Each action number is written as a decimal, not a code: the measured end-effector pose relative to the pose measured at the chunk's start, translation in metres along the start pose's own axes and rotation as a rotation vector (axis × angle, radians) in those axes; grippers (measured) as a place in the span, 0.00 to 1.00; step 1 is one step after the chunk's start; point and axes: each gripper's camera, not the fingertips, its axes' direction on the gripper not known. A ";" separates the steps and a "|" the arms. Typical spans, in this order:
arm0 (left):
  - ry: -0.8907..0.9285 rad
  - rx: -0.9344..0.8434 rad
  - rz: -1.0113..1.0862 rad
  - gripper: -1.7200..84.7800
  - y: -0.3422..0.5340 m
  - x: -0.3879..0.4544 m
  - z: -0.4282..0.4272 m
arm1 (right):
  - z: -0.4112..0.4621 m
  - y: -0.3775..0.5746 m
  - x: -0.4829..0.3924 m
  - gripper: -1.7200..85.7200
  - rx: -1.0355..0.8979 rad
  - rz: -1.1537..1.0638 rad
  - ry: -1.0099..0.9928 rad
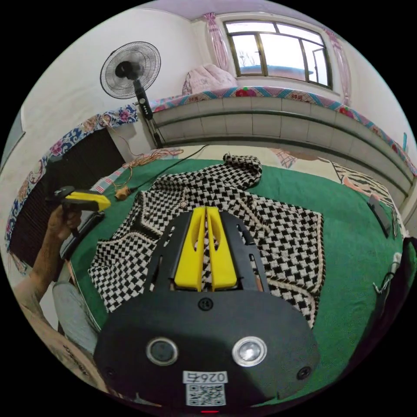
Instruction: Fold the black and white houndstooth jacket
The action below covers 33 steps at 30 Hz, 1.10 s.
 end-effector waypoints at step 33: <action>0.409 0.030 -0.276 0.01 -0.194 -0.173 0.098 | -0.088 -0.148 0.057 0.00 0.557 -0.173 -0.095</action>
